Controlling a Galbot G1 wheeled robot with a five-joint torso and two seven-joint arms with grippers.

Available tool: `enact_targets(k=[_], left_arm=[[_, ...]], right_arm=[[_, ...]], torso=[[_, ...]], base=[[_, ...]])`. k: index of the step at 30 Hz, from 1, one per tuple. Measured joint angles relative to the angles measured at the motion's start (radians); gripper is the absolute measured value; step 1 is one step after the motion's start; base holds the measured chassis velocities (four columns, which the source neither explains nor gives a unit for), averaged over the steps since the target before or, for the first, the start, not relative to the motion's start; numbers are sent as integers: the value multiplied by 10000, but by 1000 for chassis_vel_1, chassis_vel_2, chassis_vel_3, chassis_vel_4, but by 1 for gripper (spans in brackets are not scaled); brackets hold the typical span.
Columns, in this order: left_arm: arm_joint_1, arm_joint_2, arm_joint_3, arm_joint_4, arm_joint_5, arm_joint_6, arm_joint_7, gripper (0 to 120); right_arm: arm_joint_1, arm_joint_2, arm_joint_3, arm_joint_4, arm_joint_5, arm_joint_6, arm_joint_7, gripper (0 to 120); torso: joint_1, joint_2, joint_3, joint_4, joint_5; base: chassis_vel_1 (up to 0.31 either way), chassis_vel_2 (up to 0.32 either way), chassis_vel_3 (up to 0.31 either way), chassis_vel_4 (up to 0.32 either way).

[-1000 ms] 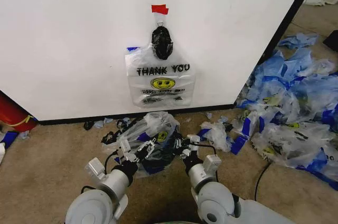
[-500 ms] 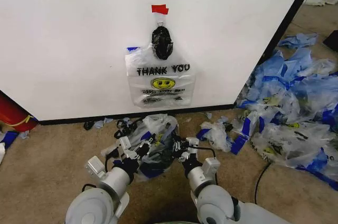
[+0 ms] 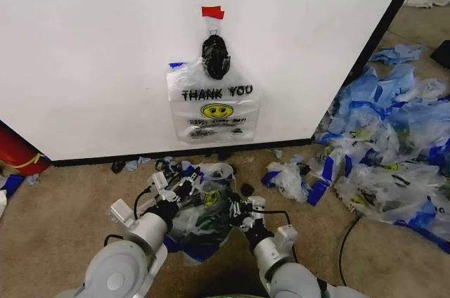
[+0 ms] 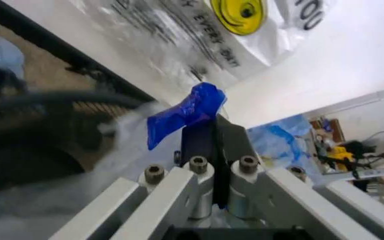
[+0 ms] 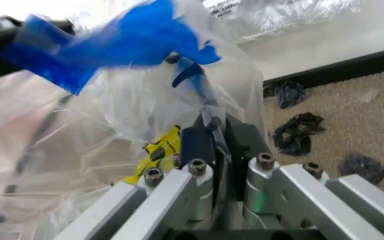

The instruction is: Pick up the garbage bag from the wall and place it over the trash bin.

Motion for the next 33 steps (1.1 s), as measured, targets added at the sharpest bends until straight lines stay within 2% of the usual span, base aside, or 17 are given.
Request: enact_targets(k=[12,25,33], left_arm=[[-801,395,115,827,-22,-27,-1,0],[-2079,828,1075,1935,-113,51,-87,0],[-2264,957,1267,2284,-238,139,-132,0]], right_arm=[[-416,-204,197,260,-175,148,-284,0],[-693,-546,344,607,-187,348,-719,0],[-732,-661,455,703,-176,419,-809,0]], torso=[[0,0,0,0,0],[0,0,0,0,0],[0,0,1,0,0]], base=[[0,0,0,0],[0,0,0,0],[0,0,0,0]])
